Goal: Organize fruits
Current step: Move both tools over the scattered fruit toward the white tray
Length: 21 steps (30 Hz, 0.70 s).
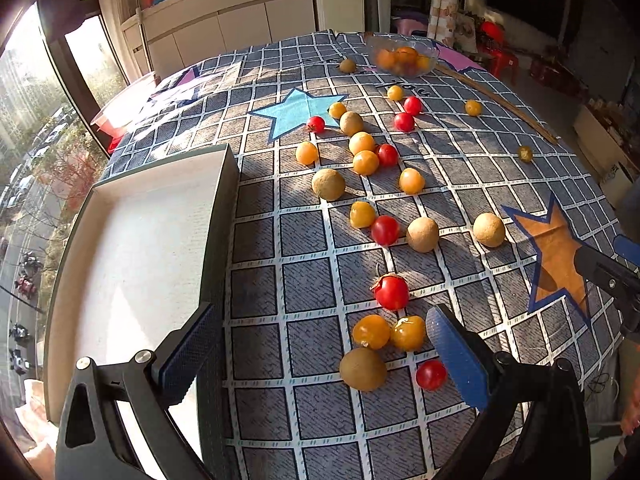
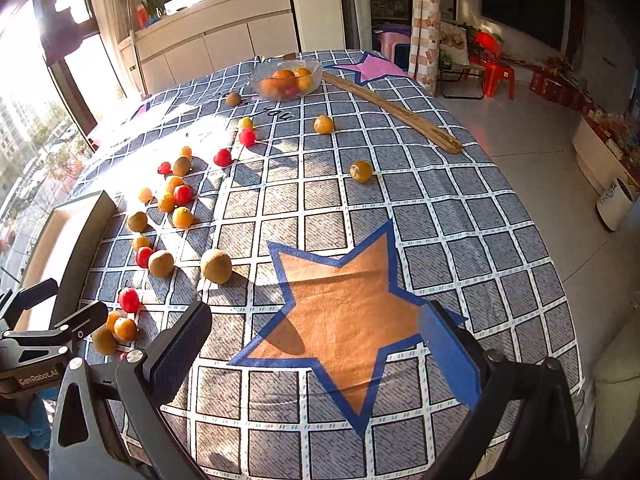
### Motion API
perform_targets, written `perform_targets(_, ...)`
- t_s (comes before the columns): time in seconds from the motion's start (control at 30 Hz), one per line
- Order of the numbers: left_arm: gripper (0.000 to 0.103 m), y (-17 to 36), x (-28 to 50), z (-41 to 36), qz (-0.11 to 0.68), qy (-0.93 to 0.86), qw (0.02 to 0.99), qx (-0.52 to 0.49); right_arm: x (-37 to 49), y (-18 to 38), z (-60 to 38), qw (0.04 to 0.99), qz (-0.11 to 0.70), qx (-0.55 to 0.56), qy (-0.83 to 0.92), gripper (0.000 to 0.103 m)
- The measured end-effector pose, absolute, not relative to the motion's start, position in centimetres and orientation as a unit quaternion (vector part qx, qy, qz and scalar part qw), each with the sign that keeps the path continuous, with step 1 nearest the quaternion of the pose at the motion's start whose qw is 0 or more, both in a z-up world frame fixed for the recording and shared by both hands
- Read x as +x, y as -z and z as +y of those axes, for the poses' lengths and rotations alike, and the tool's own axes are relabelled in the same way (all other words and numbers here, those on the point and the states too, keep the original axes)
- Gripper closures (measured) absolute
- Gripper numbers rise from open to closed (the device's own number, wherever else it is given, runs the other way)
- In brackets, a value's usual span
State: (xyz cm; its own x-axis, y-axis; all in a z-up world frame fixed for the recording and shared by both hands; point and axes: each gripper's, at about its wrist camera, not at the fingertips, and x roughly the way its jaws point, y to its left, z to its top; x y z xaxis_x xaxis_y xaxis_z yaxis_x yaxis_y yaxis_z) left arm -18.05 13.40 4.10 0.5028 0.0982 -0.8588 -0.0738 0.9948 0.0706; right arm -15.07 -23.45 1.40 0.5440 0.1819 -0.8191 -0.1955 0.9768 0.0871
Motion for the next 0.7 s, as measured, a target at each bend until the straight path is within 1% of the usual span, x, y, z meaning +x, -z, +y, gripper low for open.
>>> perform_targets(0.7, 0.000, -3.7, -19.4, 14.5, 0.502, -0.048, 0.864, -0.003, -16.3, -1.0, -21.5, 0.863, 0.492, -0.020, -0.110, 0.000)
